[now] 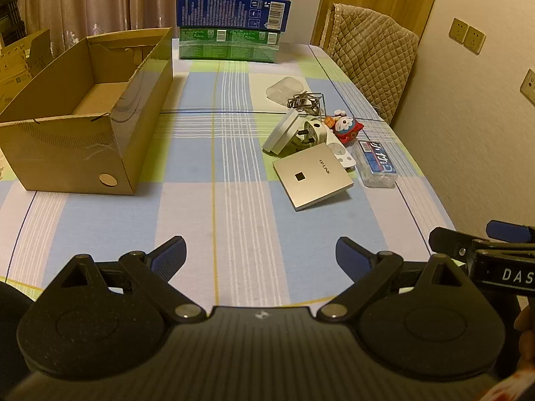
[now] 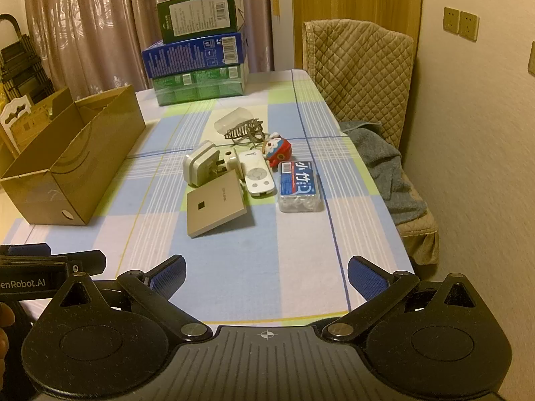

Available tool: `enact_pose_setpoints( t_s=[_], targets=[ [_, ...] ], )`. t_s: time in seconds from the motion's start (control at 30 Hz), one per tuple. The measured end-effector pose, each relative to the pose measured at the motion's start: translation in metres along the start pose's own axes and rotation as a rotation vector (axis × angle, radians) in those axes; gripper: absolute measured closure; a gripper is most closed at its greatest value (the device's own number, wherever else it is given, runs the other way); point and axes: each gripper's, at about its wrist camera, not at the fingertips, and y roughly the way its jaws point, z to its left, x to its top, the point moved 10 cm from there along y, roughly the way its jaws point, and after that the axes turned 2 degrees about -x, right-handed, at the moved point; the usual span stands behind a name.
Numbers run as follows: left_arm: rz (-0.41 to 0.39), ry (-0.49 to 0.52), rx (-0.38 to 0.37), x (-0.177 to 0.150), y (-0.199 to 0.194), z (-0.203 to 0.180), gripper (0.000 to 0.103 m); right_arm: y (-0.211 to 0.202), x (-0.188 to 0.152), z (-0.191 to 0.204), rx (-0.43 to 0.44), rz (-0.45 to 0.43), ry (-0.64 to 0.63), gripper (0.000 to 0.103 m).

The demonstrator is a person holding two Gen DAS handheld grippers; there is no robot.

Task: Organize rigid objects

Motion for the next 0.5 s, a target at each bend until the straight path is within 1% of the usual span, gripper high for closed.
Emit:
enact_pose_setpoints(
  t_s=[0.5],
  targets=[
    [0.003,-0.004,0.001,0.0005,0.0014,-0.0006,0.009,0.0014,-0.0008,-0.0022,-0.002,0.005,0.002,0.002]
  ],
)
